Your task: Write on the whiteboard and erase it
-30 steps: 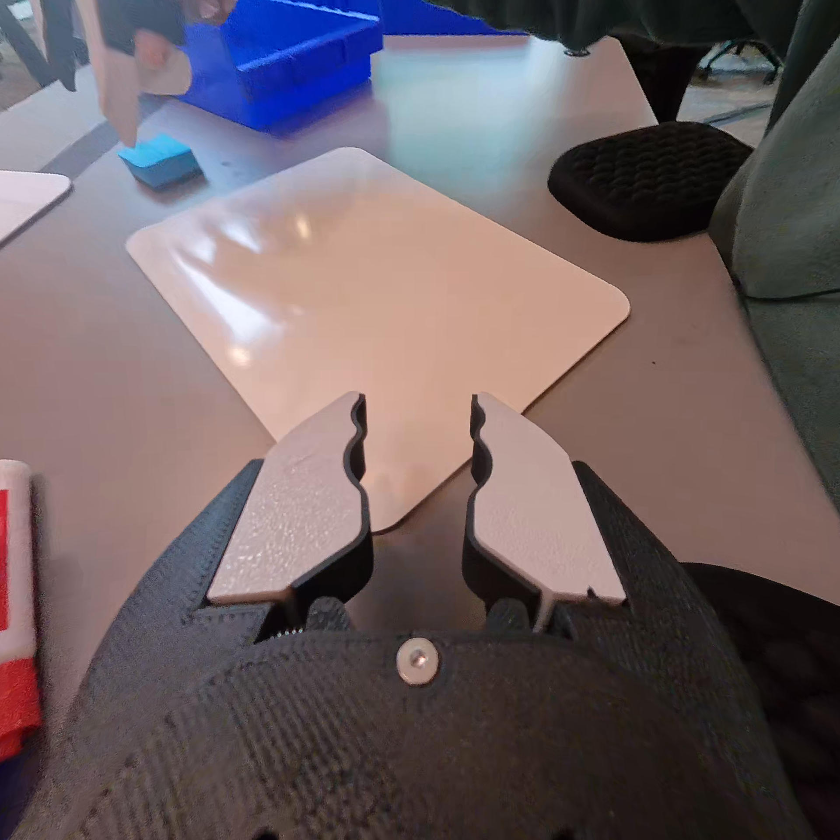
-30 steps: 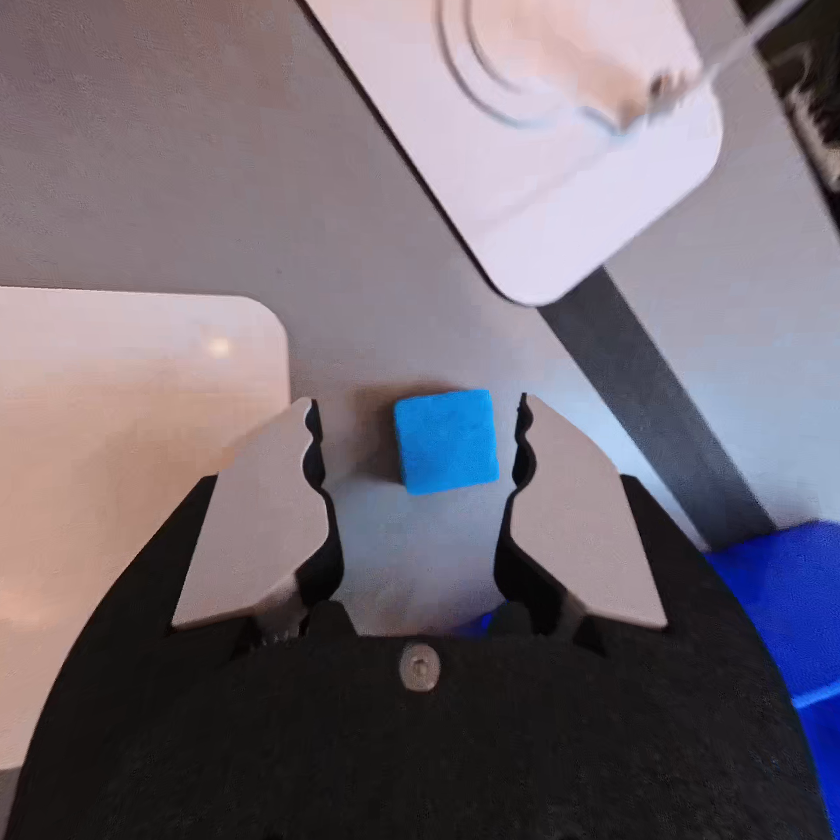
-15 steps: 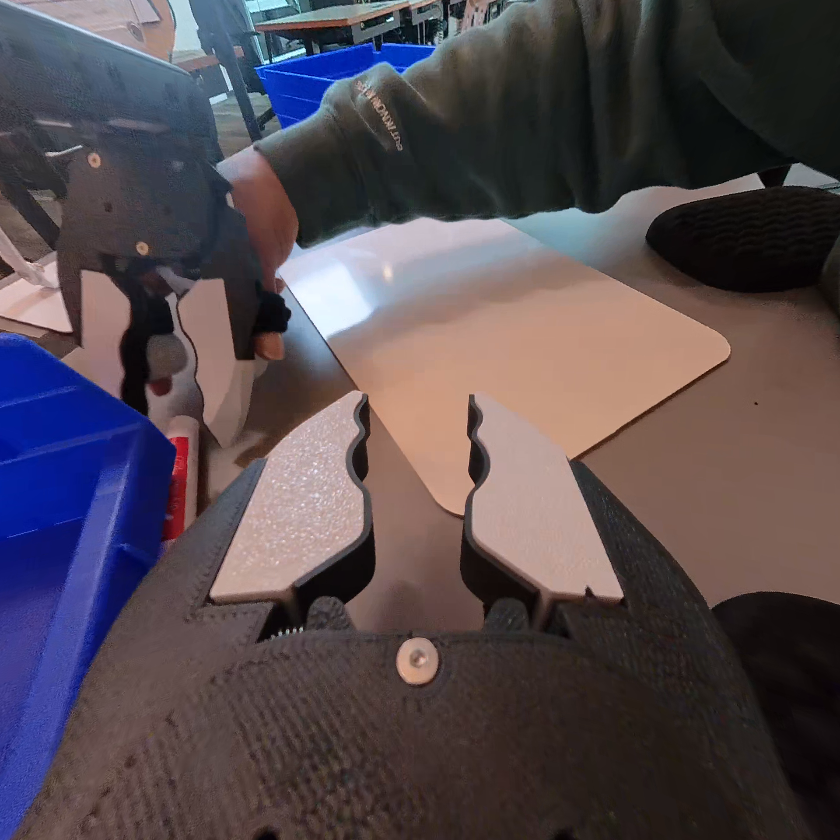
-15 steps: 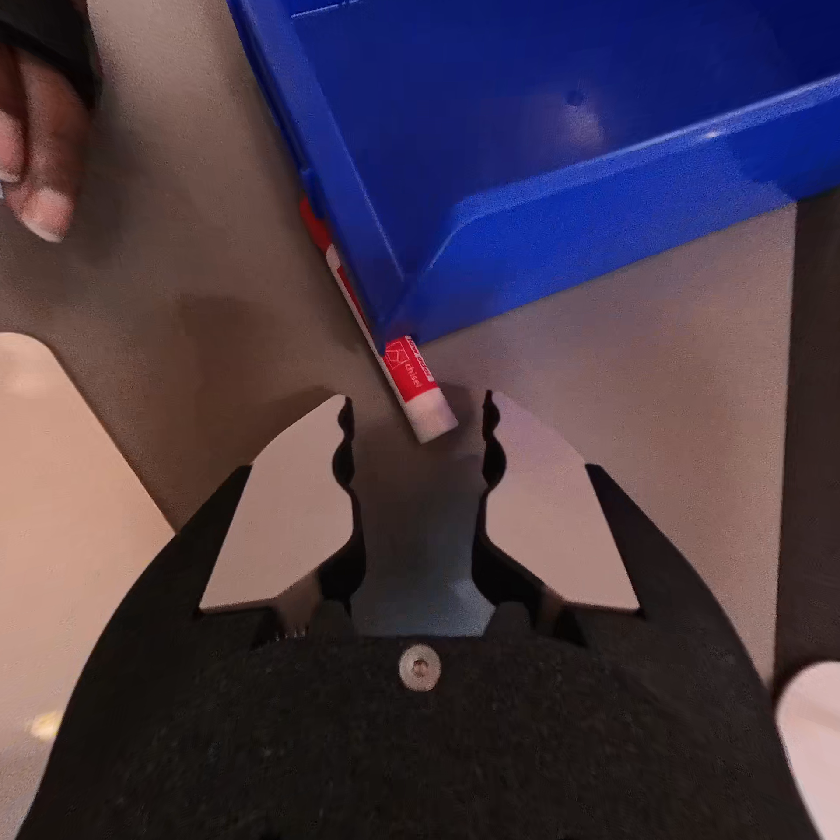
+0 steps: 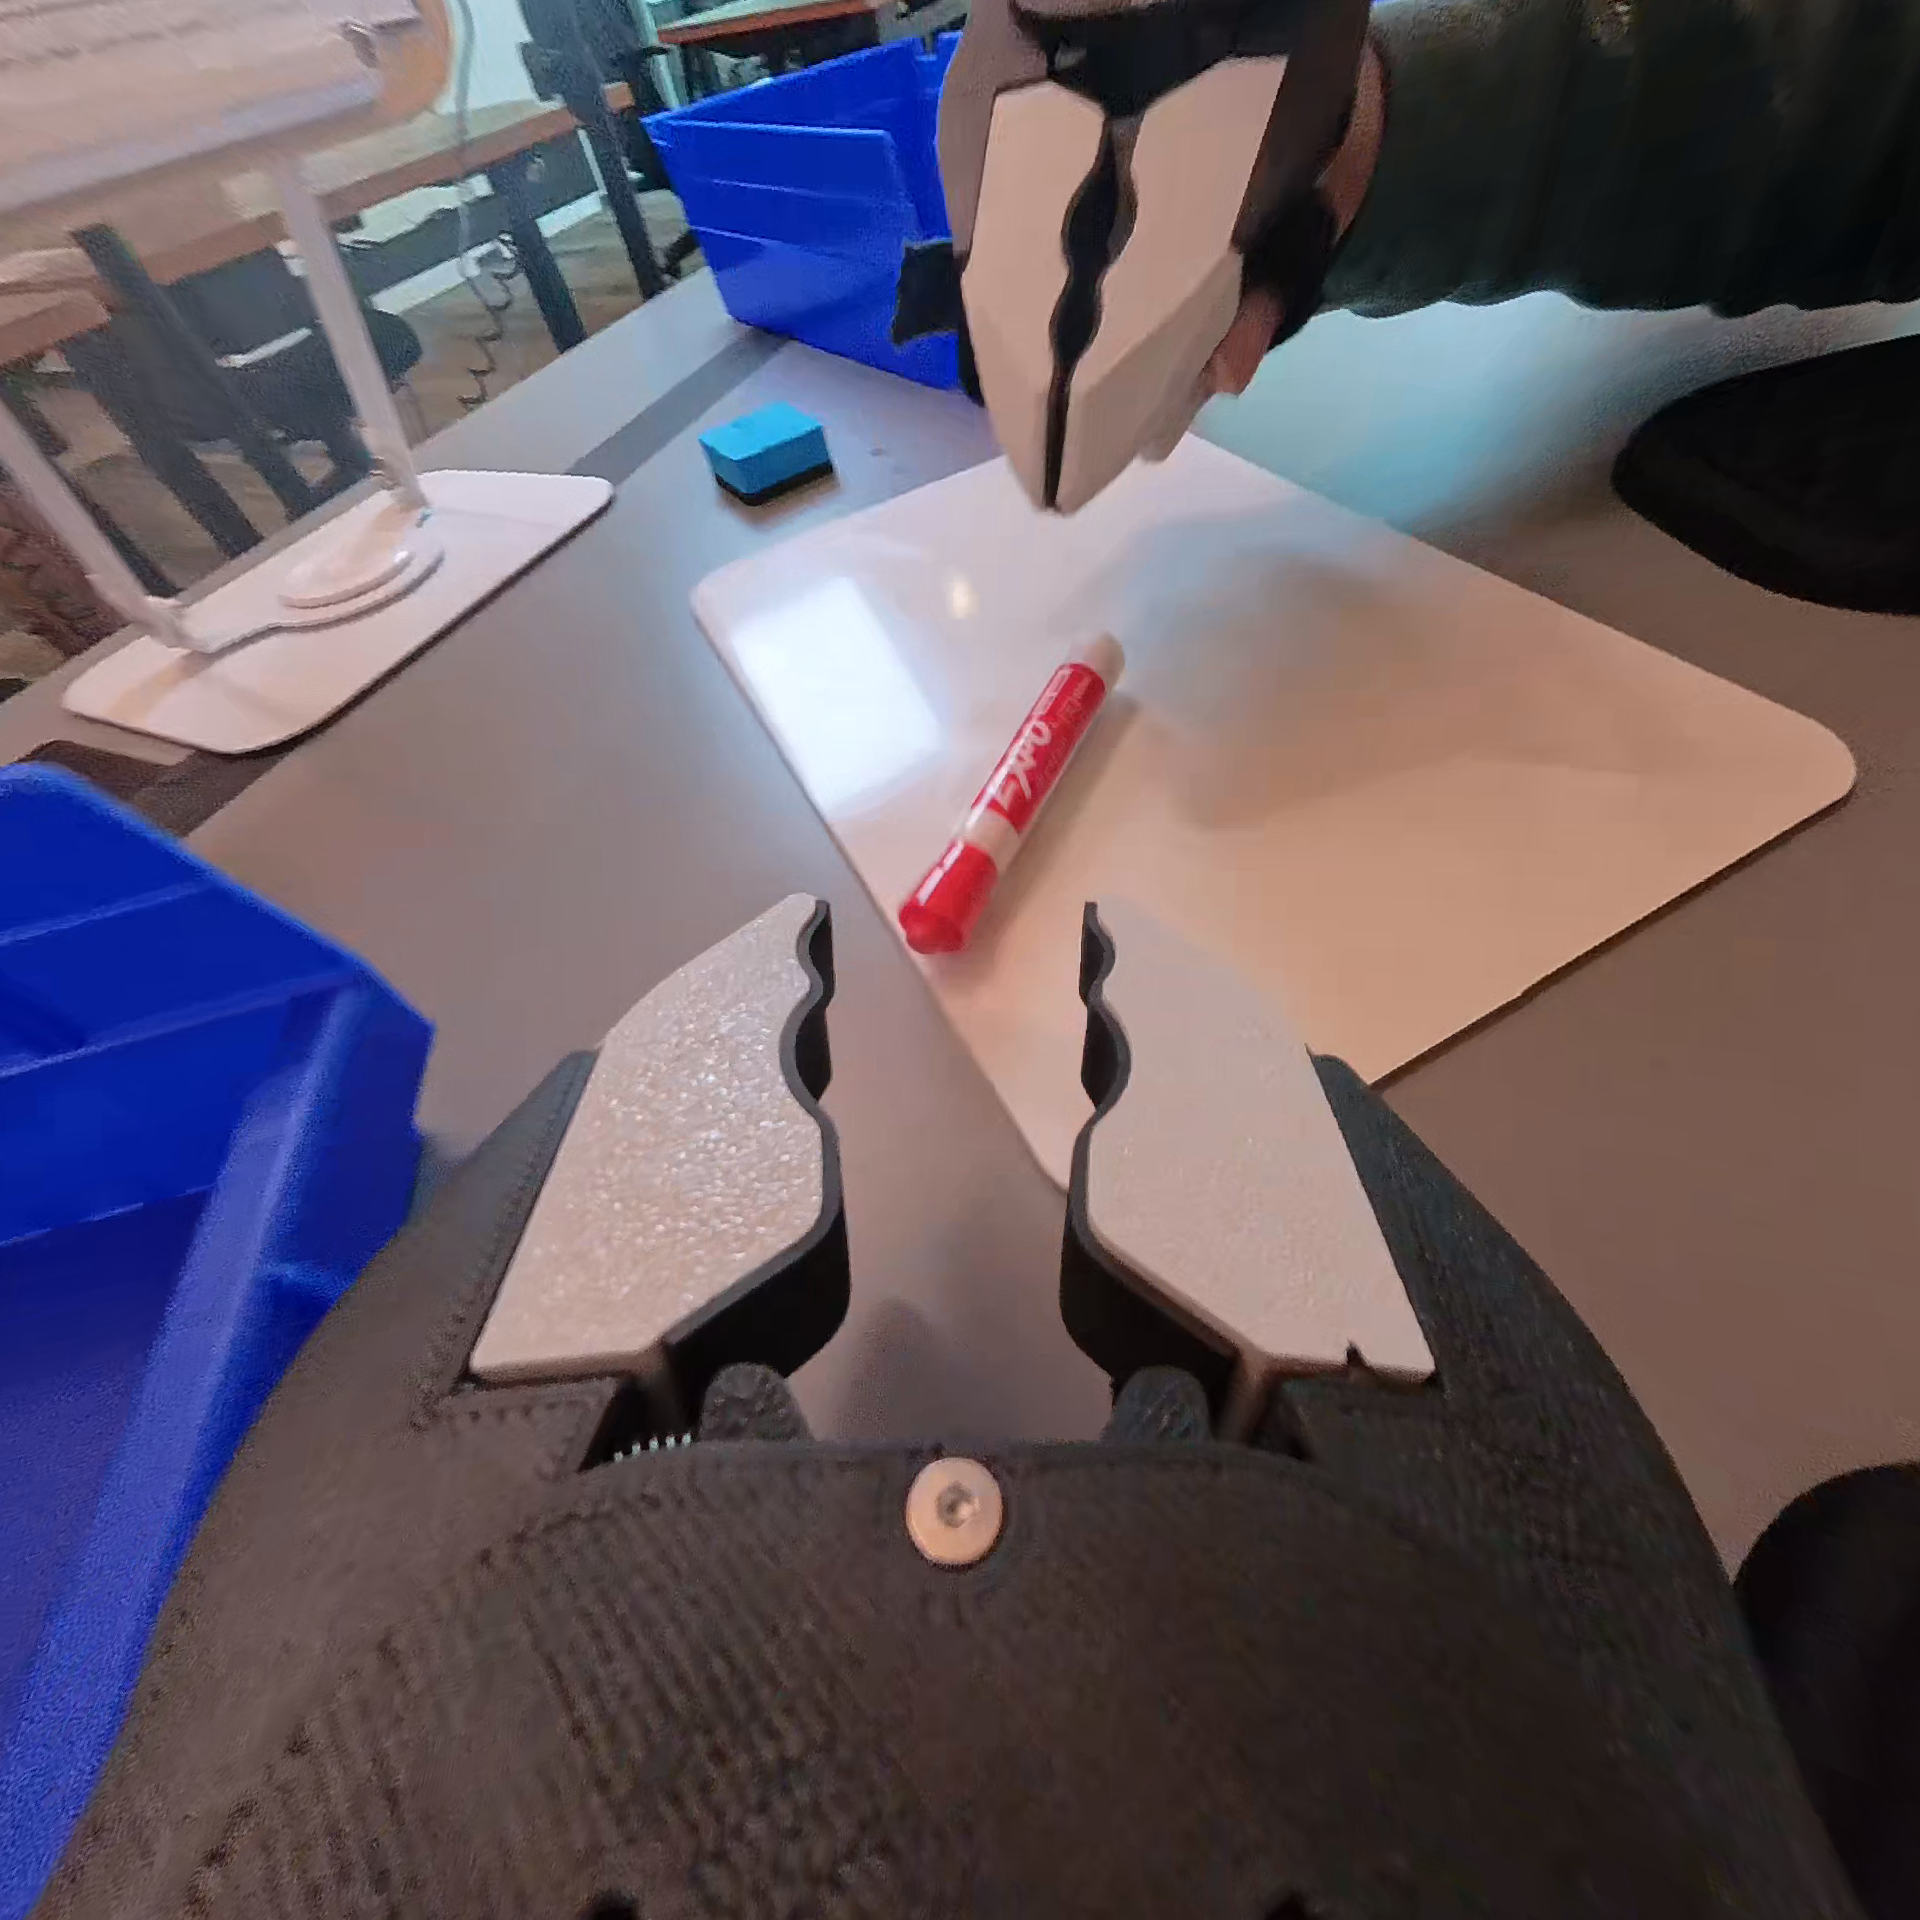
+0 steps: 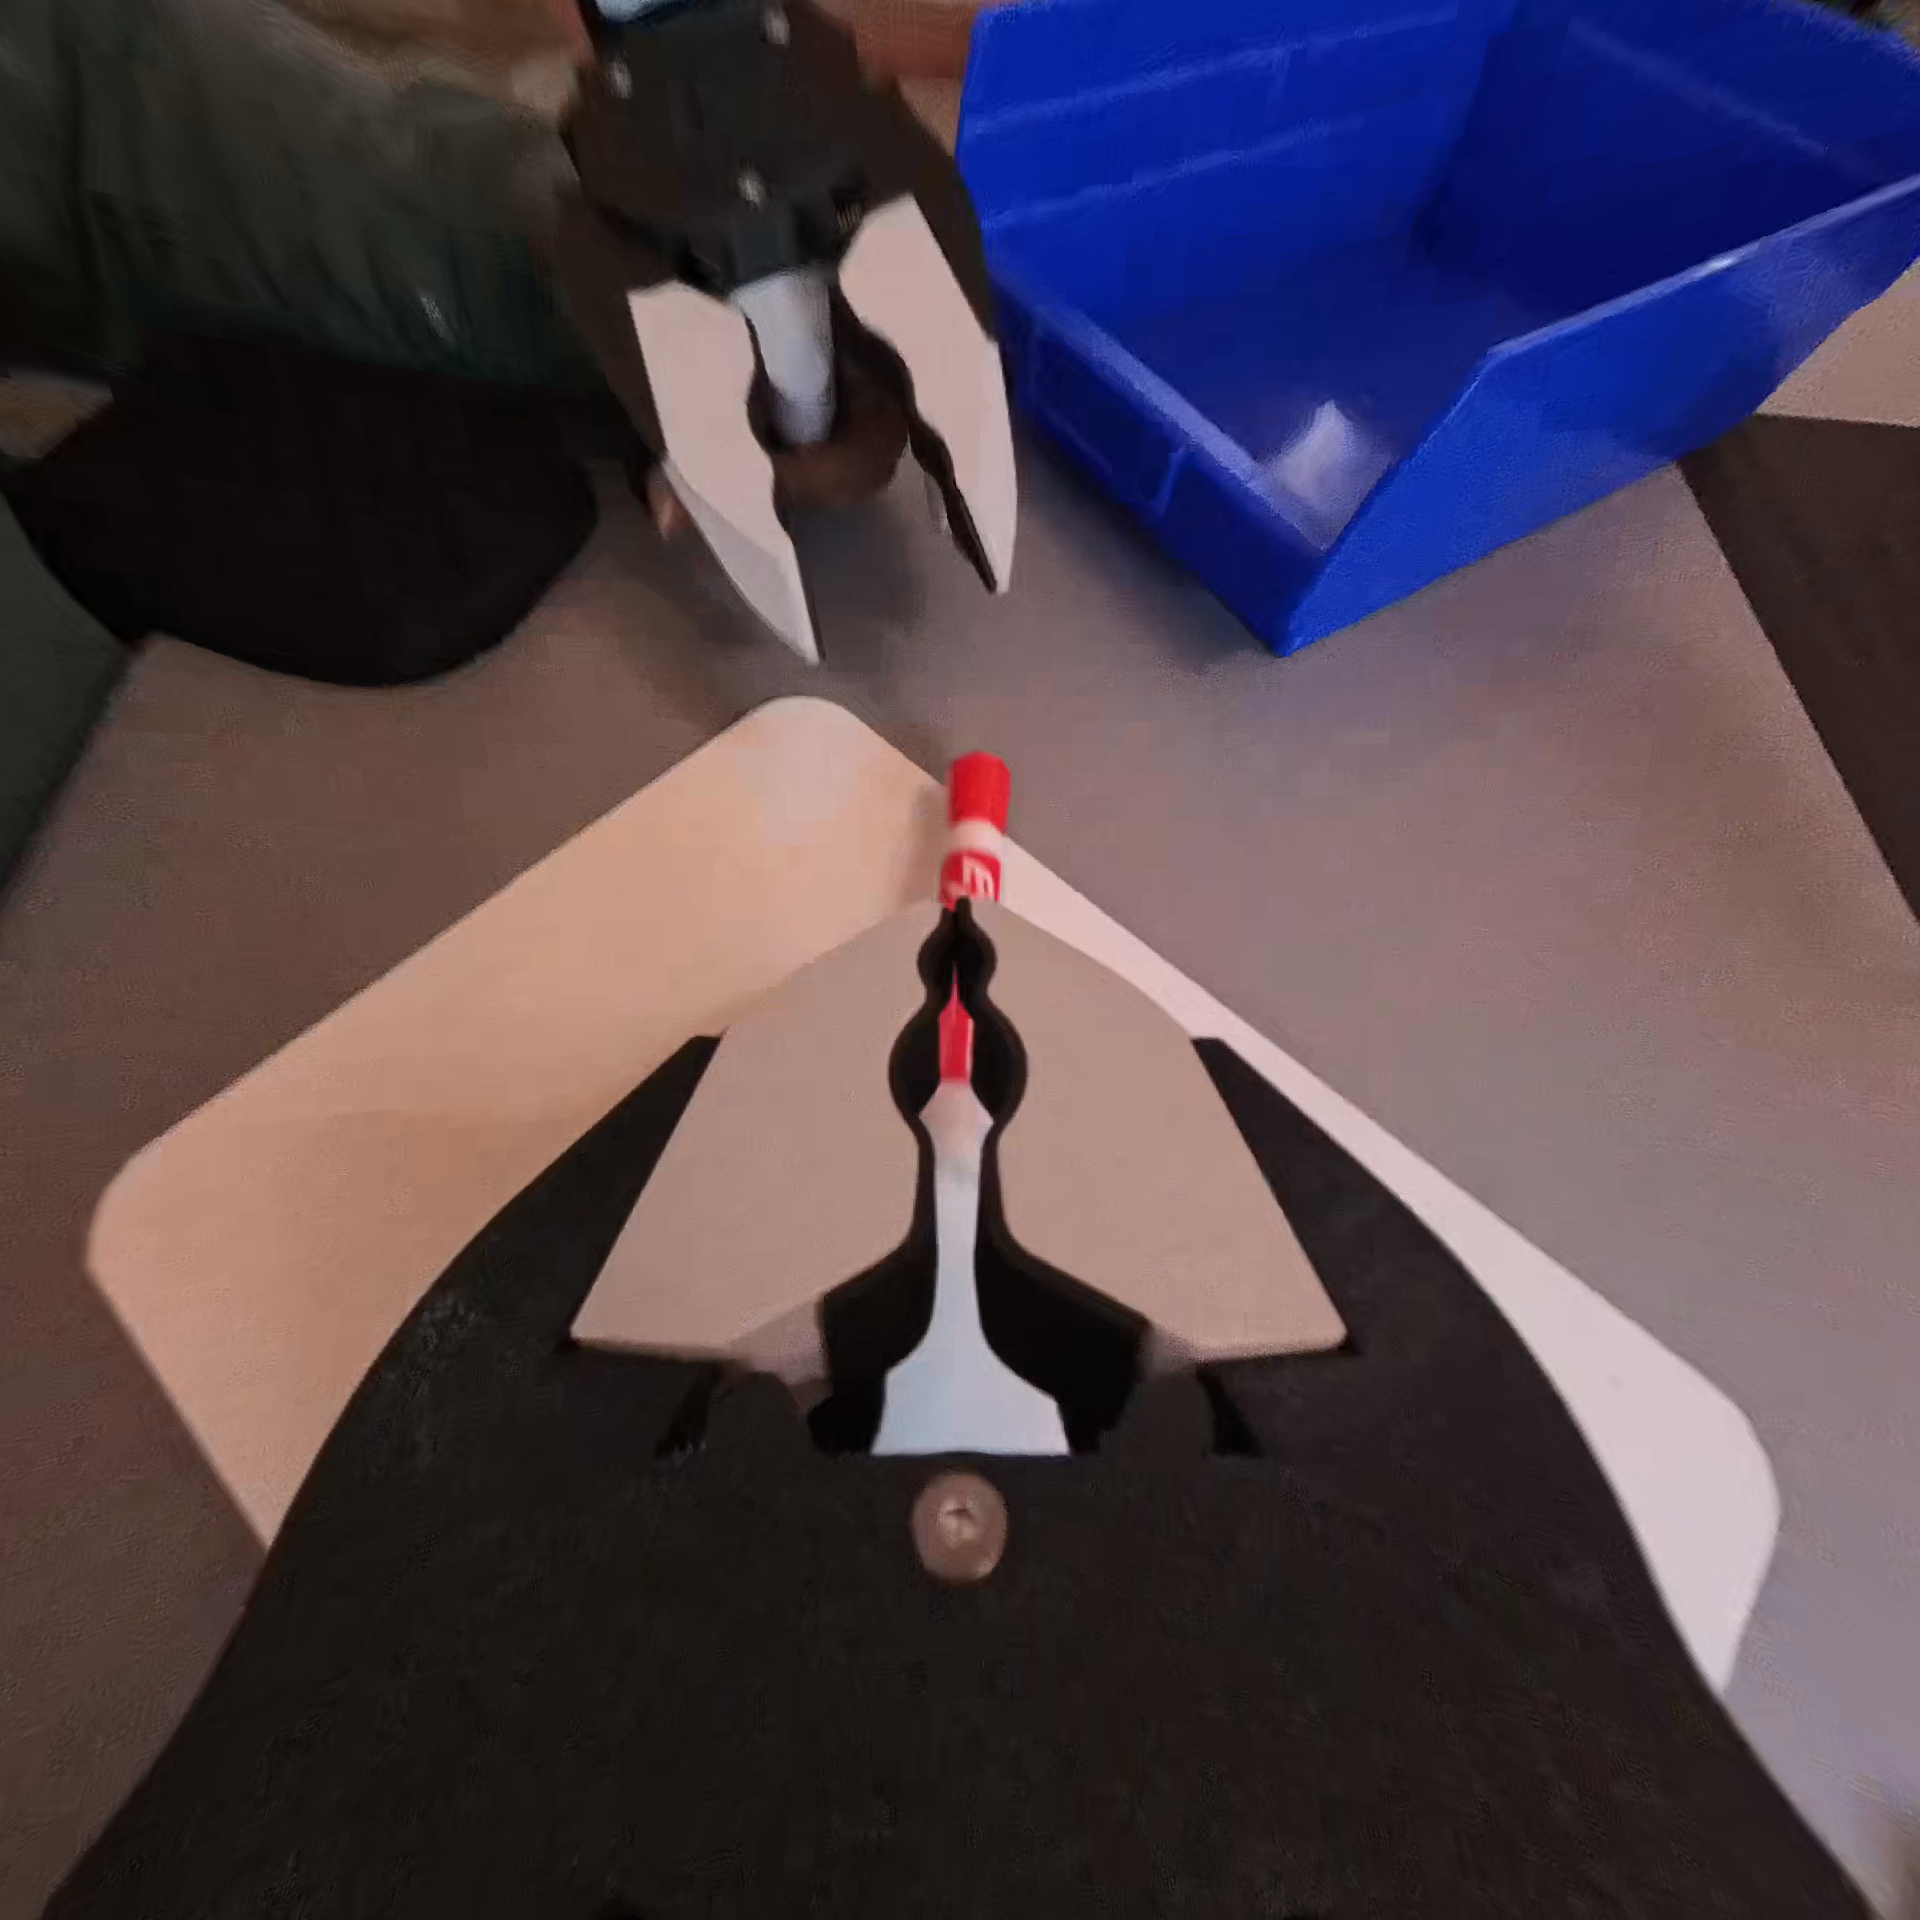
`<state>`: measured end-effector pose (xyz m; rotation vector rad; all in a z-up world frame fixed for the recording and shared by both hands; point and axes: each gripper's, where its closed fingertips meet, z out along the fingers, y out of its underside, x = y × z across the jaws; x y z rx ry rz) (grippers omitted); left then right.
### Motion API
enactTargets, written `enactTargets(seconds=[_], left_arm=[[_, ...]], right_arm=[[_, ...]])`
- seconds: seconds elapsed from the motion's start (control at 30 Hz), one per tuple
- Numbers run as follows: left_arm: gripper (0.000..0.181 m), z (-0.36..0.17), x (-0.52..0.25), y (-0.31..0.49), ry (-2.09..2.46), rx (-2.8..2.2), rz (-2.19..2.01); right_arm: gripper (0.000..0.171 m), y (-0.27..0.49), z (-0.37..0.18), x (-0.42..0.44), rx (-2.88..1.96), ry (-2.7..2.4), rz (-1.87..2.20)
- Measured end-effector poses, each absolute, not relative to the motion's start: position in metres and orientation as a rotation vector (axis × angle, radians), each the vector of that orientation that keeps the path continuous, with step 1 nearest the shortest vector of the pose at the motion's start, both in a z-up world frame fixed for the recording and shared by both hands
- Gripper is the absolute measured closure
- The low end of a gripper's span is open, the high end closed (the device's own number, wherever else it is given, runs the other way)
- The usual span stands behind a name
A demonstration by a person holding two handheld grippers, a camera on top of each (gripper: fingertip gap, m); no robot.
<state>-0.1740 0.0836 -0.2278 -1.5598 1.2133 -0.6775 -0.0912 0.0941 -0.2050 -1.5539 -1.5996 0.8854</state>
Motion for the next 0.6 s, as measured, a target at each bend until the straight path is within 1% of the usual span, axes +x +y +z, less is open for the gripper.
enactTargets(seconds=[0.07,0.2,0.3,0.33,0.37,0.4,0.43,0.47,0.53,0.6], left_arm=[[0.136,-0.231,-0.160,0.079,1.247,-1.548,-0.693],[0.136,-0.236,-0.142,0.080,1.298,-1.560,-0.675],[0.137,-0.233,-0.139,0.083,1.284,-1.565,-0.671],[0.138,-0.230,-0.139,0.083,1.275,-1.564,-0.669],[0.138,-0.228,-0.139,0.084,1.266,-1.562,-0.672],[0.138,-0.225,-0.140,0.084,1.256,-1.562,-0.679],[0.139,-0.223,-0.140,0.085,1.245,-1.558,-0.694],[0.140,-0.220,-0.140,0.084,1.238,-1.556,-0.720],[0.141,-0.214,-0.135,0.080,1.224,-1.549,-0.797],[0.140,-0.206,-0.124,0.071,1.233,-1.516,-0.890]], right_arm=[[0.171,0.083,-0.200,-0.078,-1.557,-1.512,0.935],[0.169,0.083,-0.220,-0.059,-1.601,-1.499,0.790],[0.128,0.081,-0.244,-0.043,-1.715,-1.614,0.682],[0.121,0.075,-0.251,-0.039,-1.767,-1.649,0.688],[0.119,0.073,-0.259,-0.033,-1.807,-1.685,0.655],[0.122,0.075,-0.268,-0.026,-1.823,-1.719,0.568],[0.134,0.078,-0.275,-0.020,-1.826,-1.734,0.490],[0.153,0.080,-0.271,-0.021,-1.808,-1.688,0.491],[0.153,0.078,-0.268,-0.022,-1.755,-1.674,0.506],[0.153,0.071,-0.251,-0.030,-1.674,-1.631,0.612]])
